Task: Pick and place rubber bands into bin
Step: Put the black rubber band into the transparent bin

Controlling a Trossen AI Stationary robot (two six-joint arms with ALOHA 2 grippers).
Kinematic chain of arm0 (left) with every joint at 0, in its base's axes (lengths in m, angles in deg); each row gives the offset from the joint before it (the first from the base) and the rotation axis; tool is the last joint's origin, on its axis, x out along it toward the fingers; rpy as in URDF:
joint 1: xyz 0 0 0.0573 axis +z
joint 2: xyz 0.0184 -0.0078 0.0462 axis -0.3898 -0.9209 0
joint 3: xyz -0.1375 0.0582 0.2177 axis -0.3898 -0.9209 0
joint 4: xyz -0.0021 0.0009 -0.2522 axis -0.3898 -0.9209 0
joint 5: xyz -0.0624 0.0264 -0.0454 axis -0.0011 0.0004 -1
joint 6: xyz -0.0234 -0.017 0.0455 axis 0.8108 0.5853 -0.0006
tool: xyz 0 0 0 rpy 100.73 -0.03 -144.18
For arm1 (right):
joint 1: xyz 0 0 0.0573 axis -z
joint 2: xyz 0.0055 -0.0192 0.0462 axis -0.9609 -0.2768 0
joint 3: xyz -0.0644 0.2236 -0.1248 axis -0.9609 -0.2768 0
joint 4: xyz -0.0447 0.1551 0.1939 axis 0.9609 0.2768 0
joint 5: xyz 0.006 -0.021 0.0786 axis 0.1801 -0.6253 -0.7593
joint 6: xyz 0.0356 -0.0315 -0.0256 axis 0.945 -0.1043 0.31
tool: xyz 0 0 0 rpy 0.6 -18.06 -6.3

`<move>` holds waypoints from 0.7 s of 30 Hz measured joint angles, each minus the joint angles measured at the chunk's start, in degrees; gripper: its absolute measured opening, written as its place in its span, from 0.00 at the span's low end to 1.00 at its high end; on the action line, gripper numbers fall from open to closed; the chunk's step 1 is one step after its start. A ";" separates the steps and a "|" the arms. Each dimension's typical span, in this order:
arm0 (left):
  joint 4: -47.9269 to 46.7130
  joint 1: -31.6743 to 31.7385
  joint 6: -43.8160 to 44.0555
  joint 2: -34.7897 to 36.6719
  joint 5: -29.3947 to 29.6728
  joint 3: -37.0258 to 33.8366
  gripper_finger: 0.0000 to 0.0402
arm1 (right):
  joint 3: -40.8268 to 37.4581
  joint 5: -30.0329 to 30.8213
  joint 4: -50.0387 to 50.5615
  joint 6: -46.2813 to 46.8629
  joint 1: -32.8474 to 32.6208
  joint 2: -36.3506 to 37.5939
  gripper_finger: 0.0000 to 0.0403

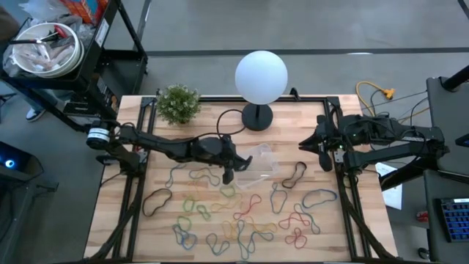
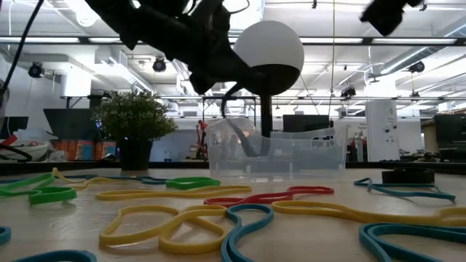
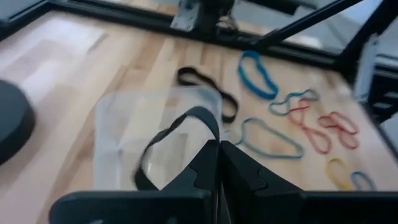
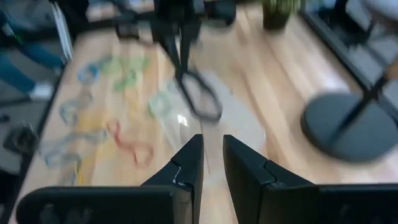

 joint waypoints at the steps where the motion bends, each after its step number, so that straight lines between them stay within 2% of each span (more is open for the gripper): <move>1: -0.72 0.00 -0.03 -0.01 0.92 0.00 0.00 | -0.08 -0.02 1.95 0.46 0.00 0.00 0.14; 7: -5.86 -1.20 -2.51 -0.01 6.49 1.77 0.02 | -1.40 -0.42 9.60 1.82 -0.02 0.20 0.14; 15: -7.72 -1.14 -2.74 -0.01 6.56 3.54 0.18 | -5.37 -2.36 10.80 -0.68 -0.02 0.17 0.14; 21: -7.69 -1.14 0.98 -0.01 3.89 3.54 0.22 | -9.22 -6.71 10.62 -2.46 -0.02 0.11 0.14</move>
